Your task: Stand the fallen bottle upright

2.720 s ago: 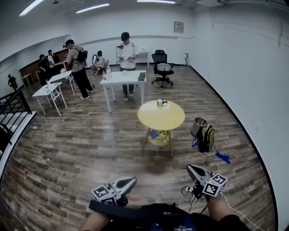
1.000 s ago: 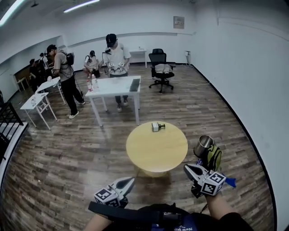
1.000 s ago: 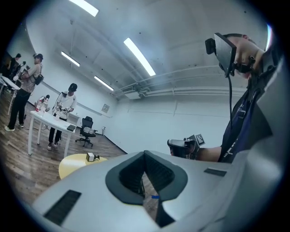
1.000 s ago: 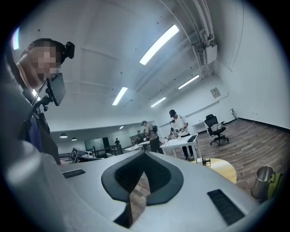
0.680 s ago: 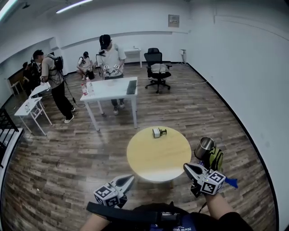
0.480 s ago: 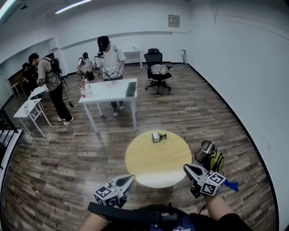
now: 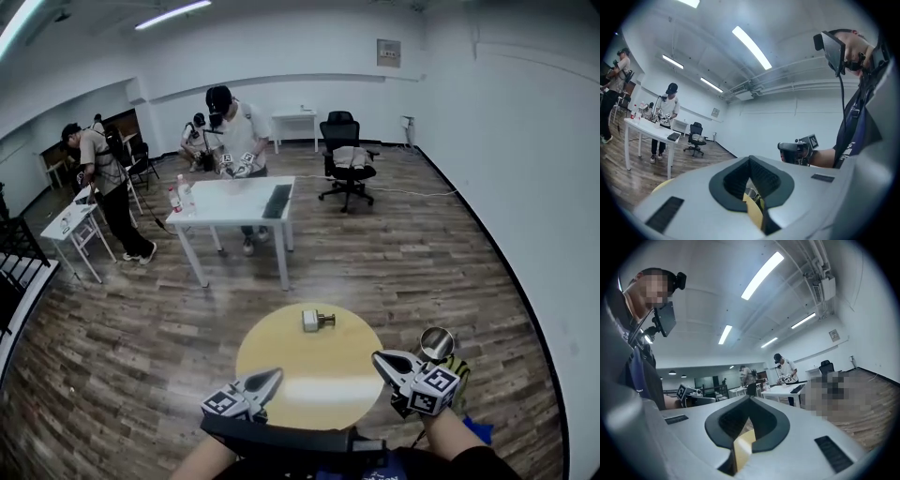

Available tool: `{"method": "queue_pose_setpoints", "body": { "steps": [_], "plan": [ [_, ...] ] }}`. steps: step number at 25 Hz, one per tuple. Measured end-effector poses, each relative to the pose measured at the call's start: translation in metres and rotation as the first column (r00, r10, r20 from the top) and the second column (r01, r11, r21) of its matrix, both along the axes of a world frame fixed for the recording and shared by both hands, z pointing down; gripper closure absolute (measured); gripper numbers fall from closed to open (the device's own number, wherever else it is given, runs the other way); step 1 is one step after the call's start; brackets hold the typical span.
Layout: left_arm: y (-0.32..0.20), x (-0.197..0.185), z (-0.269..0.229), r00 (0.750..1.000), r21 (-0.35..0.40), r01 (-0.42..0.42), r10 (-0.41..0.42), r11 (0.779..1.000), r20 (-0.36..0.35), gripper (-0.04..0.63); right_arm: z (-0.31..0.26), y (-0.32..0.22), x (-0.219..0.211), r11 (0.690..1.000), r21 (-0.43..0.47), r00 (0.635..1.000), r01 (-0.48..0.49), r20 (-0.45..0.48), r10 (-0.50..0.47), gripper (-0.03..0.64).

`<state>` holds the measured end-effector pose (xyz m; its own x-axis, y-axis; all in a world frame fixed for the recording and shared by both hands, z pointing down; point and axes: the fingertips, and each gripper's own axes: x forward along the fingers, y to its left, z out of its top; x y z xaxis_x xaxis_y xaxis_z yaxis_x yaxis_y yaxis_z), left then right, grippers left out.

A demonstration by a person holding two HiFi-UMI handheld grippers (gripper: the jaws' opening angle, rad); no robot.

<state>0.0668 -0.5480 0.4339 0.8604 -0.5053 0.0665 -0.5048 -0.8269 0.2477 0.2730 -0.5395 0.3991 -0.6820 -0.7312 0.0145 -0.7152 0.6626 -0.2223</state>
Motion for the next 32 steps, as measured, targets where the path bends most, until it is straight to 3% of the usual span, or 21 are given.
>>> {"method": "queue_pose_setpoints", "body": {
  "steps": [6, 13, 21, 26, 30, 32],
  "plan": [
    [-0.049, 0.056, 0.009, 0.999, -0.008, 0.005, -0.005, 1.0, 0.039, 0.589, 0.004, -0.062, 0.029, 0.999, 0.003, 0.999, 0.053, 0.004, -0.053, 0.624],
    [-0.109, 0.038, 0.036, 0.996, -0.046, -0.012, 0.016, 0.999, 0.089, 0.588, 0.019, -0.116, 0.012, 1.0, -0.012, 1.0, 0.013, 0.011, -0.013, 0.624],
    [-0.21, 0.039, 0.081, 0.947, 0.063, -0.112, 0.087, 0.992, 0.31, 0.586, 0.042, -0.177, 0.003, 0.996, -0.021, 0.996, -0.088, 0.001, 0.088, 0.624],
    [-0.276, 0.082, 0.136, 0.874, 0.071, -0.189, 0.135, 0.979, 0.467, 0.579, 0.083, -0.21, 0.016, 0.991, -0.037, 0.991, -0.132, 0.026, 0.133, 0.624],
    [-0.329, 0.123, 0.191, 0.774, 0.043, -0.271, 0.191, 0.962, 0.604, 0.558, 0.126, -0.233, 0.037, 0.983, -0.074, 0.984, -0.166, 0.049, 0.17, 0.624],
    [-0.35, 0.141, 0.222, 0.721, 0.004, -0.305, 0.228, 0.952, 0.654, 0.517, 0.149, -0.239, 0.049, 0.979, -0.1, 0.981, -0.18, 0.054, 0.186, 0.624]
  ]
}}
